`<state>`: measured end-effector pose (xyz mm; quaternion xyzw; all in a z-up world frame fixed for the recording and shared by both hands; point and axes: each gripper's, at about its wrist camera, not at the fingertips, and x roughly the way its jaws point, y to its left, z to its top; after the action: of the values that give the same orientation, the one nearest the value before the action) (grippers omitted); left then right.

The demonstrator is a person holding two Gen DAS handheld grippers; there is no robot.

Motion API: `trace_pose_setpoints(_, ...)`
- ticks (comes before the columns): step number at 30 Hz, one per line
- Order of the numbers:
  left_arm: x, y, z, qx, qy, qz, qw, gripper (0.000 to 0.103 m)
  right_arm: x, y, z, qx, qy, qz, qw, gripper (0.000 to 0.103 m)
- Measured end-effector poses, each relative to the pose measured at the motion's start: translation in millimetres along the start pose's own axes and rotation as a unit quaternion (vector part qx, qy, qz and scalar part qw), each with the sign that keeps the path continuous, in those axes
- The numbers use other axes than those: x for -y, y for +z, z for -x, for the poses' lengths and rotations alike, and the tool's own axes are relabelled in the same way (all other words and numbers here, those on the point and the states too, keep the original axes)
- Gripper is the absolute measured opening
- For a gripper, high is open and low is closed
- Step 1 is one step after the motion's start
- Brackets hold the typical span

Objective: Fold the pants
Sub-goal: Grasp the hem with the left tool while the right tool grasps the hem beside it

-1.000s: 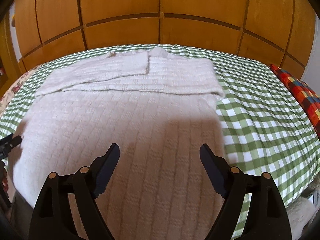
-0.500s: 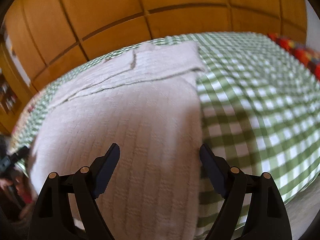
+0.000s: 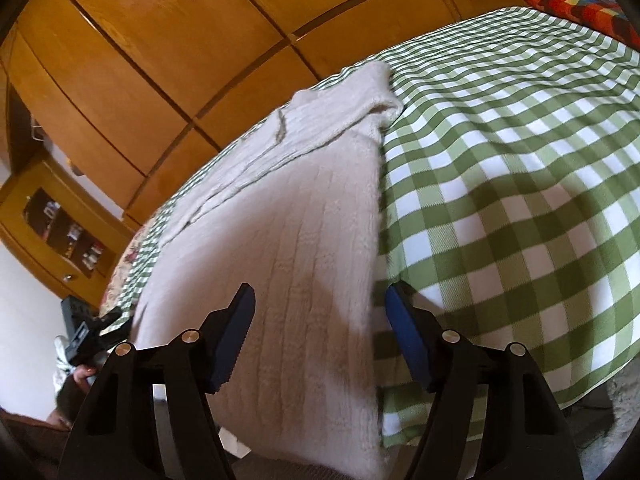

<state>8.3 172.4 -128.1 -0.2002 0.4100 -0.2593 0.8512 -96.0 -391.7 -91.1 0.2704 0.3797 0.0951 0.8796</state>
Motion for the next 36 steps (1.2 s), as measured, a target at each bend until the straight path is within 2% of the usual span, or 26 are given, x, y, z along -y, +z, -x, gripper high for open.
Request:
trace_pose_setpoints(6,0,-5,6,-0.030,-0.029,-0.012,0.9991,0.091,2,-19,1,-0.016,0.055,0.000,0.998,0.064)
trace_pose_setpoints(13,-2,-22,16,-0.066,-0.071,-0.014,0.9952,0.091,4,-30,-1,-0.031,0.093,-0.003,0.995,0.064)
trace_pose_setpoints(19,1,-47,13,-0.115,-0.114,-0.020,0.9866,0.090,8,-39,-4,-0.042,0.121,-0.015,0.992,0.064)
trace_pose_setpoints(25,13,-57,3,-0.137,-0.146,-0.021,0.9795,0.088,9,-46,-8,-0.064,0.162,-0.025,0.984,0.064)
trace_pose_setpoints(27,21,-62,-2,-0.151,-0.144,-0.033,0.9775,0.072,8,-48,-11,-0.071,0.169,-0.024,0.983,0.062)
trace_pose_setpoints(28,26,-63,-5,-0.155,-0.137,-0.041,0.9775,0.068,7,-49,-14,-0.072,0.168,-0.024,0.983,0.060)
trace_pose_setpoints(30,31,-62,-8,-0.157,-0.127,-0.049,0.9782,0.047,5,-50,-18,-0.074,0.169,-0.029,0.982,0.052)
trace_pose_setpoints(31,33,-61,-8,-0.155,-0.121,-0.051,0.9791,0.040,5,-50,-19,-0.076,0.169,-0.031,0.982,0.050)
trace_pose_setpoints(32,35,-60,-8,-0.153,-0.116,-0.053,0.9800,0.023,5,-51,-21,-0.079,0.169,-0.034,0.982,0.046)
trace_pose_setpoints(33,37,-59,-7,-0.149,-0.101,-0.057,0.9820,0.012,5,-51,-23,-0.084,0.171,-0.036,0.981,0.044)
trace_pose_setpoints(34,40,-57,-6,-0.146,-0.093,-0.060,0.9831,0.008,4,-52,-23,-0.087,0.172,-0.038,0.980,0.042)
trace_pose_setpoints(36,47,-56,-3,-0.140,-0.094,-0.071,0.9830,0.008,3,-54,-25,-0.093,0.172,-0.038,0.980,0.025)
